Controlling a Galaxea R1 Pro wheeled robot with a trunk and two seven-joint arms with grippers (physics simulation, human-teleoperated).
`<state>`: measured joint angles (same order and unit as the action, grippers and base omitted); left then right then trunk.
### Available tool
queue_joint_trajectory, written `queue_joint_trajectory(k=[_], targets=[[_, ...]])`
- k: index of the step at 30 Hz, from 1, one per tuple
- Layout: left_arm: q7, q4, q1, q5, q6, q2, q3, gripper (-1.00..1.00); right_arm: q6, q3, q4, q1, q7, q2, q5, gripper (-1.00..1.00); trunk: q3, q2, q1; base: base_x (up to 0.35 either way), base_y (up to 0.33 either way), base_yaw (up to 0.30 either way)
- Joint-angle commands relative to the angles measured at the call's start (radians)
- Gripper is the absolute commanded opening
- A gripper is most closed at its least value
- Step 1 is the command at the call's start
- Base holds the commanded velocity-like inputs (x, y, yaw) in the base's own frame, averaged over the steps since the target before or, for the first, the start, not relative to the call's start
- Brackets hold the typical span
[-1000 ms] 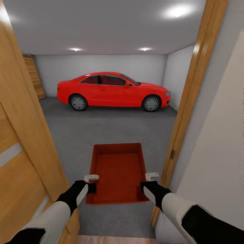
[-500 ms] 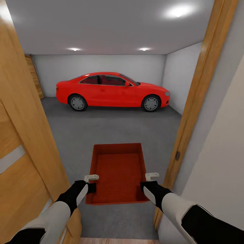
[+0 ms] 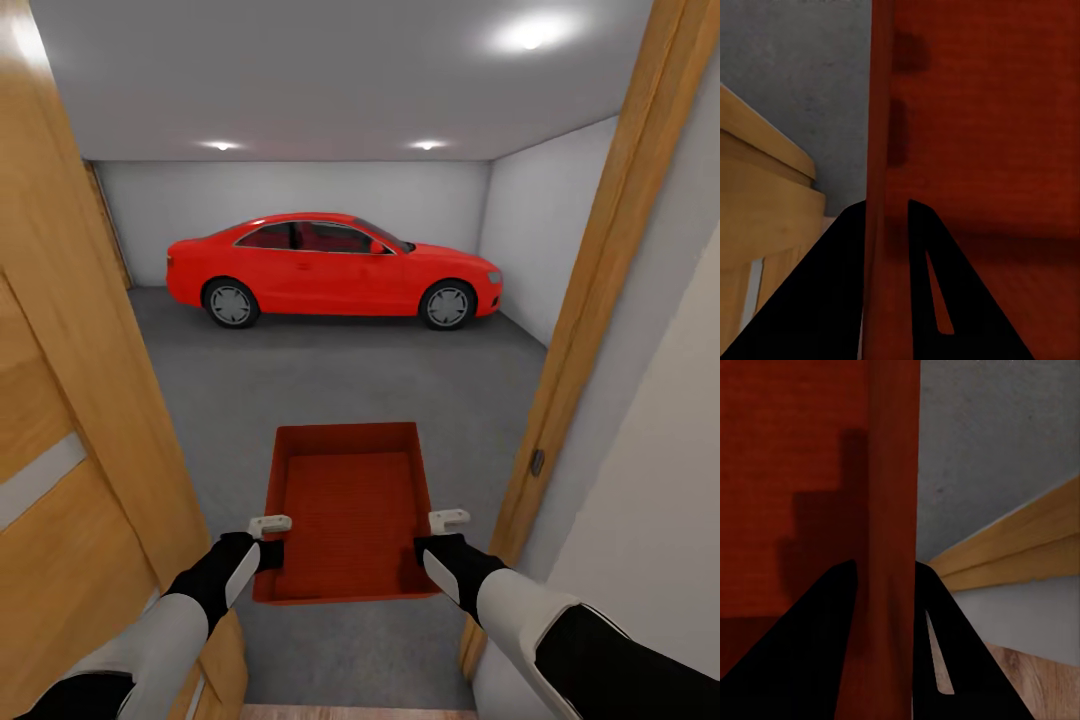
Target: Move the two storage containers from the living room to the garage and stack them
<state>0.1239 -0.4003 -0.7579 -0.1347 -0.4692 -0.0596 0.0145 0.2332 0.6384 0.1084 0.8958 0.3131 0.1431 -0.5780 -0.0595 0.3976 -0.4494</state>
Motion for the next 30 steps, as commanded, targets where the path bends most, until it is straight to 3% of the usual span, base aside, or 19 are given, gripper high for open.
queue_joint_trajectory(k=[1,15,16,17,22,30], targets=[[0.013,0.0,0.0,0.02,-0.008,-0.011,0.005,-1.0,0.008,0.01,0.005,0.002,0.006,0.009,0.024,-1.0,-0.002,0.002,-0.001,0.007,0.03,0.0],[0.014,0.0,0.0,0.02,-0.008,-0.011,0.005,-1.0,0.008,0.009,0.005,0.002,0.006,0.009,0.024,-1.0,-0.002,0.002,-0.001,0.001,0.003,0.0],[0.014,-0.005,0.0,-0.011,-0.003,0.001,0.005,-1.0,0.003,0.011,0.005,0.002,0.007,0.005,-0.002,-1.0,-0.002,0.003,-0.001,0.0,0.0,0.0],[0.015,-0.005,0.0,-0.019,-0.003,0.001,0.005,-1.0,0.003,0.012,0.005,0.002,0.007,0.007,-0.009,-1.0,-0.002,0.003,-0.001,0.0,0.0,0.0],[0.016,-0.005,0.0,-0.023,-0.003,-0.001,0.009,-1.0,0.003,0.046,0.005,0.002,0.007,0.004,-0.044,-1.0,-0.002,0.003,-0.001,0.0,0.0,0.0],[0.016,-0.005,0.0,-0.026,-0.003,-0.002,0.012,-1.0,0.002,0.064,0.005,0.002,0.007,0.003,-0.063,-1.0,-0.002,0.003,-0.001,0.0,0.0,0.0]])
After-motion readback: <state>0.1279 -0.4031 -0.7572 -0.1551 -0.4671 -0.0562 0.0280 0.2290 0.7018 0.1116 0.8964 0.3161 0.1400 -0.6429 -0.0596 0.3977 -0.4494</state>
